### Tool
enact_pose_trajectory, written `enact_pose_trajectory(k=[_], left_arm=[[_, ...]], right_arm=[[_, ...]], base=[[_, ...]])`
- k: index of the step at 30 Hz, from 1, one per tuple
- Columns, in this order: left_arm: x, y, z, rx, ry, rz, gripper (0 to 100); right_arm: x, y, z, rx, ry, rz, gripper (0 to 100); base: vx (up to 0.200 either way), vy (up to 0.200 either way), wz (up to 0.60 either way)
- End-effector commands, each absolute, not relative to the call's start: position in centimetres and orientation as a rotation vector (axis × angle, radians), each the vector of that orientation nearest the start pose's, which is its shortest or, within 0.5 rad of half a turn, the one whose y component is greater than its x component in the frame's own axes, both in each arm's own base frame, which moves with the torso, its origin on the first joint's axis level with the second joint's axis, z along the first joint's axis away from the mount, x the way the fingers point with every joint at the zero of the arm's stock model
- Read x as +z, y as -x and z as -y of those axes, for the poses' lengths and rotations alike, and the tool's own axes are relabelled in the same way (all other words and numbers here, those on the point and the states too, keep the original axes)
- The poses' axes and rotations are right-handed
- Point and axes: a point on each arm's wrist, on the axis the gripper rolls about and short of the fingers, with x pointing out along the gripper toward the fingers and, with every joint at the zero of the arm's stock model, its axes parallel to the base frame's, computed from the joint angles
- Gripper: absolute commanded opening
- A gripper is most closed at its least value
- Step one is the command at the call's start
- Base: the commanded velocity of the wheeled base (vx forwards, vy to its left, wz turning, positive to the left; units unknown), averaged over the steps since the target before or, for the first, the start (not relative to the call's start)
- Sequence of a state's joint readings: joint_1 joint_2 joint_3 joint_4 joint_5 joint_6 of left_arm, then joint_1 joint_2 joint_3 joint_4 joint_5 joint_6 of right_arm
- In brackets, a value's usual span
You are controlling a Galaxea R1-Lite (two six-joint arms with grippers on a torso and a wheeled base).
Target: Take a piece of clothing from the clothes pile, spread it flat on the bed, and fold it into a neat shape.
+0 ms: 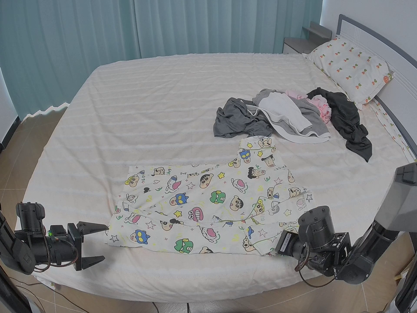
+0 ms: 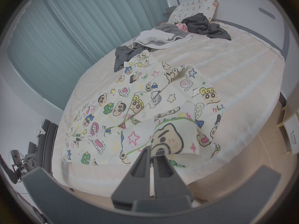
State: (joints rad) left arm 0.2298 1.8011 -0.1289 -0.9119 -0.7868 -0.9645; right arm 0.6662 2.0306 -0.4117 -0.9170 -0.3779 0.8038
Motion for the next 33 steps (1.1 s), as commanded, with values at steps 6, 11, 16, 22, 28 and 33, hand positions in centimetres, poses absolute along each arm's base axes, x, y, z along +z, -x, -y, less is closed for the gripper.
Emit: enact_pose_trajectory(k=[6, 11, 16, 22, 28, 33], left_arm=[[4.5, -19.4, -2.9, -0.167, 1.275, -0.899, 100], [4.5, -19.4, -2.9, -0.167, 1.275, -0.899, 100], [4.5, -19.4, -2.9, -0.17, 1.273, -0.898, 100], [4.5, -19.4, -2.9, -0.17, 1.273, -0.898, 100], [4.5, -19.4, -2.9, -0.17, 1.273, -0.898, 100], [4.5, -19.4, -2.9, -0.17, 1.272, -0.899, 100]], right_arm=[[6.5, -22.8, -17.0, 0.053, -0.434, -0.624, 0], [8.6, -23.4, -17.4, 0.047, -0.416, -0.655, 0], [10.1, -24.1, -17.6, 0.047, -0.406, -0.695, 0], [11.0, -24.7, -17.8, 0.031, -0.372, -0.776, 0], [11.8, -25.8, -18.3, 0.014, -0.352, -0.827, 0], [12.1, -26.4, -18.3, 0.007, -0.356, -0.862, 0]], base=[[0.0, 0.0, 0.0], [0.0, 0.0, 0.0], [0.0, 0.0, 0.0], [0.0, 0.0, 0.0], [0.0, 0.0, 0.0], [0.0, 0.0, 0.0]])
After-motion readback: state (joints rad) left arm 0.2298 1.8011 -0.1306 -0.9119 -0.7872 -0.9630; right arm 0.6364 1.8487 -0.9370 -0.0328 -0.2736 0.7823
